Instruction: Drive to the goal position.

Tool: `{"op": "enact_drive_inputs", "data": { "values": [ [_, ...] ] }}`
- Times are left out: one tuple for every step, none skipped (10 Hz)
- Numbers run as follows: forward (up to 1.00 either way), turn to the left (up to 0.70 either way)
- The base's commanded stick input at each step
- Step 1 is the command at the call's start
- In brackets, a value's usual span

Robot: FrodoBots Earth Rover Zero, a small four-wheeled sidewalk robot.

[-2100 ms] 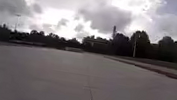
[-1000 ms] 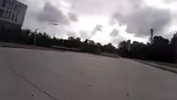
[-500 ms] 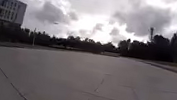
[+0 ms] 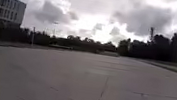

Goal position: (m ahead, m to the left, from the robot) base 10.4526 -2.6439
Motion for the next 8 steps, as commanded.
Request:
{"op": "enact_drive_inputs", "data": {
  "values": [
    [0.7,0.0],
    [0.7,0.0],
    [0.7,0.0],
    [0.7,0.0],
    [0.7,0.0],
    [0.7,0.0],
    [0.7,0.0],
    [0.7,0.0]
  ]
}}
